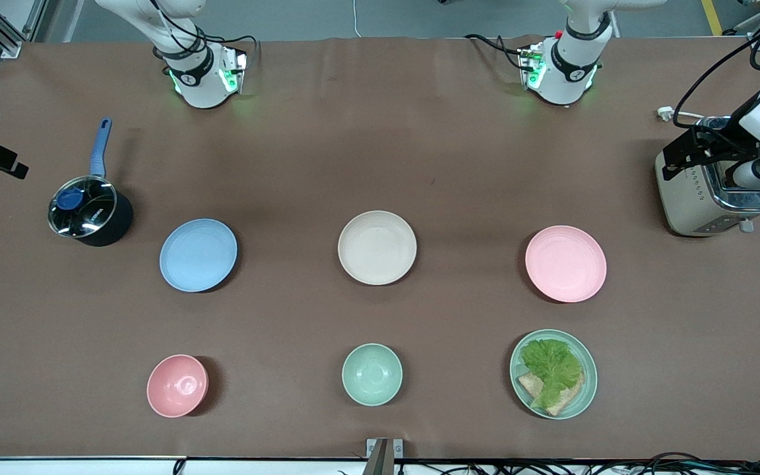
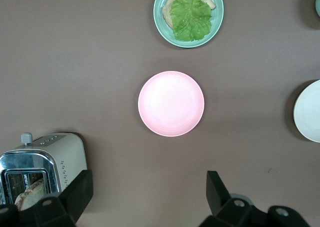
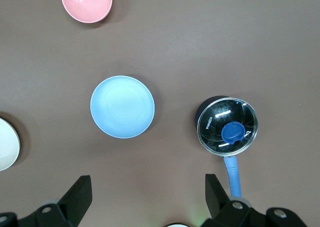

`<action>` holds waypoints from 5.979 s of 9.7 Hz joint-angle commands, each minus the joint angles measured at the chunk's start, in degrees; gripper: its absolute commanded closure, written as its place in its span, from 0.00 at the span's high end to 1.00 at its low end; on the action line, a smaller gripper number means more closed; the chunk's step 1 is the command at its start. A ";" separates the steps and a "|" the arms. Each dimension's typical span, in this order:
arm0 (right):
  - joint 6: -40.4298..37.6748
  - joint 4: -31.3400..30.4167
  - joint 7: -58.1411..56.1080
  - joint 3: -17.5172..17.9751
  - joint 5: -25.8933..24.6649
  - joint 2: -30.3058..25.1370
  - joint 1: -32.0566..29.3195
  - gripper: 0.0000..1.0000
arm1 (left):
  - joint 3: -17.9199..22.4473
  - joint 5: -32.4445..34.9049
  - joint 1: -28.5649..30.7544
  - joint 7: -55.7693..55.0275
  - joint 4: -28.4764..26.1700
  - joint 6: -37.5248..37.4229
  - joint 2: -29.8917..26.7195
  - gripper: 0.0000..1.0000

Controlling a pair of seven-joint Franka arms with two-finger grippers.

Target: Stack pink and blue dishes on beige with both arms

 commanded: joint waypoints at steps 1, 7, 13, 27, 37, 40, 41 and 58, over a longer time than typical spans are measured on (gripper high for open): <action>0.63 -1.08 0.88 0.23 -0.15 -0.64 -0.11 1.00 | -0.03 -0.17 0.38 -0.52 0.21 -1.04 0.93 1.00; 12.79 -13.95 0.35 0.40 0.91 -0.38 0.68 1.00 | 0.06 -0.26 3.72 -1.05 -9.57 10.57 9.19 1.00; 49.63 -37.81 -6.75 0.40 0.91 6.98 1.65 1.00 | -0.11 0.00 7.14 2.98 -27.56 41.22 19.19 1.00; 53.80 -40.11 -51.85 0.49 36.59 21.94 -5.47 0.87 | -1.43 -0.79 9.61 10.03 -27.83 48.44 29.41 0.01; 54.24 -39.67 -54.49 0.40 40.46 24.58 -5.38 0.35 | -22.62 -5.62 2.97 -15.16 -19.22 39.64 24.47 0.00; 52.24 -38.27 -53.79 0.32 41.51 25.02 -5.56 0.00 | -22.09 -3.18 -7.23 -28.08 -16.67 42.46 29.57 0.00; 49.61 -36.95 -53.53 0.23 41.51 24.94 -5.73 0.00 | -22.26 0.93 -7.70 -31.77 -16.32 43.34 31.06 0.00; 41.67 -32.28 -9.32 0.23 40.90 10.79 22.10 0.01 | -22.09 8.96 -10.37 -42.88 -8.32 38.73 33.76 1.00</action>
